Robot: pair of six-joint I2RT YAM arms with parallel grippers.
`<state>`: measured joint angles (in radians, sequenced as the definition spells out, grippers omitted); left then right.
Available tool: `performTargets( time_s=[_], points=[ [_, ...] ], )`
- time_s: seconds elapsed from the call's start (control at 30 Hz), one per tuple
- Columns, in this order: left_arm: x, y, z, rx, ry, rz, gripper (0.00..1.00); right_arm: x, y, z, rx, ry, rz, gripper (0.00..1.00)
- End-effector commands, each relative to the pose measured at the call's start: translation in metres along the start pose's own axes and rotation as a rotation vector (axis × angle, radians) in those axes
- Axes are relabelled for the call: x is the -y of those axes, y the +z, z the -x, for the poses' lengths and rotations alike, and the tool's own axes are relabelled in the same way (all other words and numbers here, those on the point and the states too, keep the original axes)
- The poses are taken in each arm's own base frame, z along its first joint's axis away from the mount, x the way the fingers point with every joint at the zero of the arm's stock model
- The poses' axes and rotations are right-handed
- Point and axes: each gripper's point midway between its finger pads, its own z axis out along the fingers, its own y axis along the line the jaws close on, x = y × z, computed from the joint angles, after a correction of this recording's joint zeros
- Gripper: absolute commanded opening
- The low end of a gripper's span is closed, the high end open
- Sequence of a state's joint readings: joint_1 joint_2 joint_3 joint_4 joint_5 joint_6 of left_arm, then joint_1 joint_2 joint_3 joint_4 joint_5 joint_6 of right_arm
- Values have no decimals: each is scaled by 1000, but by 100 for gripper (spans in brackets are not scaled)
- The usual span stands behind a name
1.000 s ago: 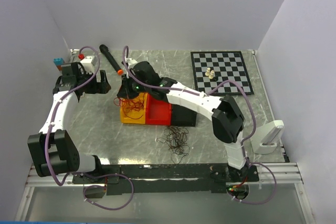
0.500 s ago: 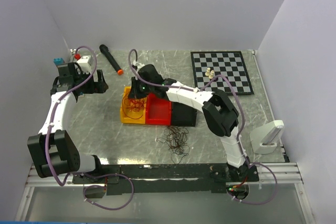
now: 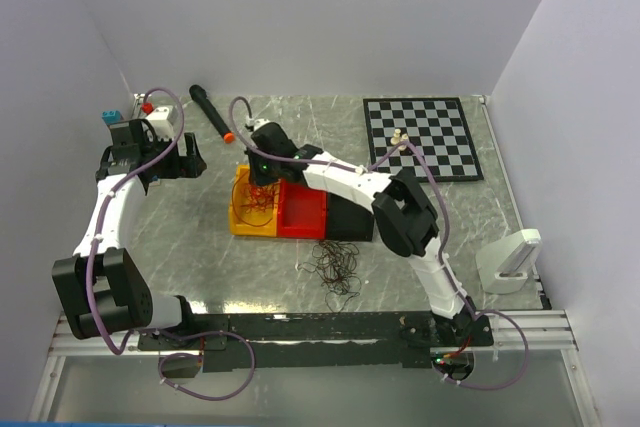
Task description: Untangle the cables
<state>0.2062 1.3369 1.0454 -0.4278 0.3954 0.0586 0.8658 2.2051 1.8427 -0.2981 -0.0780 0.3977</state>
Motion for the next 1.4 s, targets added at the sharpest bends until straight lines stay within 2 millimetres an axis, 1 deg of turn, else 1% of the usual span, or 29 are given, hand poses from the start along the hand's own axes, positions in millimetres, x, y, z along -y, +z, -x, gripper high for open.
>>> performTargets(
  time_s=[0.0, 0.03, 0.1, 0.2, 0.3, 0.37, 0.43, 0.47, 0.5, 0.57, 0.6, 0.63, 0.73, 0.8, 0.83, 0.93, 0.97, 1.0, 1.03, 1.07, 1.13, 1.23, 1.33, 1.37],
  points=[
    [6, -14, 24, 77, 21, -13, 97, -13, -2, 8, 7, -79, -47, 19],
    [6, -13, 25, 79, 22, -13, 97, -16, -4, 9, 14, -85, -42, 24],
    [6, -14, 25, 80, 24, -16, 97, -22, -11, 16, 30, -94, -31, 31],
    [10, -14, 25, 77, 24, -33, 97, -23, -24, 28, 55, -102, -43, 43],
    [14, -16, 26, 79, 25, -51, 97, -26, -37, 33, 63, -107, -42, 55],
    [16, -17, 25, 76, 28, -65, 97, -26, -46, 34, 70, -108, -47, 57],
    [21, -19, 24, 71, 38, -85, 97, -27, -61, 36, 85, -108, -37, 58],
    [24, -21, 24, 69, 43, -98, 96, -31, -77, 44, 114, -105, -24, 59],
    [27, -23, 24, 67, 51, -108, 96, -34, -89, 47, 133, -105, -13, 60],
    [39, -26, 25, 61, 72, -138, 97, -31, -110, 43, 141, -94, -17, 61],
    [46, -28, 25, 55, 89, -155, 97, -28, -122, 38, 142, -90, -28, 61],
    [57, -30, 26, 50, 111, -176, 97, -21, -128, 25, 123, -78, -48, 62],
    [105, -34, 20, 42, 229, -254, 96, 5, -152, -14, 82, -47, -103, 62],
    [134, -38, 15, 38, 292, -312, 97, 28, -166, -50, 45, -28, -158, 62],
    [149, -40, 8, 20, 320, -349, 97, 35, -178, -61, 44, -12, -171, 62],
    [183, -43, -14, -46, 411, -445, 97, 58, -199, -108, -5, 48, -211, 62],
    [193, -45, -23, -63, 438, -477, 97, 67, -205, -130, -29, 81, -226, 62],
    [203, -46, -32, -78, 467, -511, 97, 69, -211, -135, -24, 97, -223, 62],
    [218, -49, -44, -99, 509, -555, 97, 76, -216, -151, -40, 124, -233, 62],
    [227, -50, -57, -122, 534, -586, 97, 79, -220, -162, -48, 145, -234, 62],
    [248, -53, -81, -168, 590, -651, 97, 83, -229, -176, -54, 177, -232, 62],
    [278, -62, -116, -223, 688, -753, 97, 88, -238, -190, -56, 216, -226, 62],
    [300, -68, -142, -268, 772, -827, 97, 88, -240, -200, -54, 250, -212, 62],
    [303, -67, -149, -284, 792, -836, 97, 88, -240, -203, -58, 262, -204, 62]
  ],
)
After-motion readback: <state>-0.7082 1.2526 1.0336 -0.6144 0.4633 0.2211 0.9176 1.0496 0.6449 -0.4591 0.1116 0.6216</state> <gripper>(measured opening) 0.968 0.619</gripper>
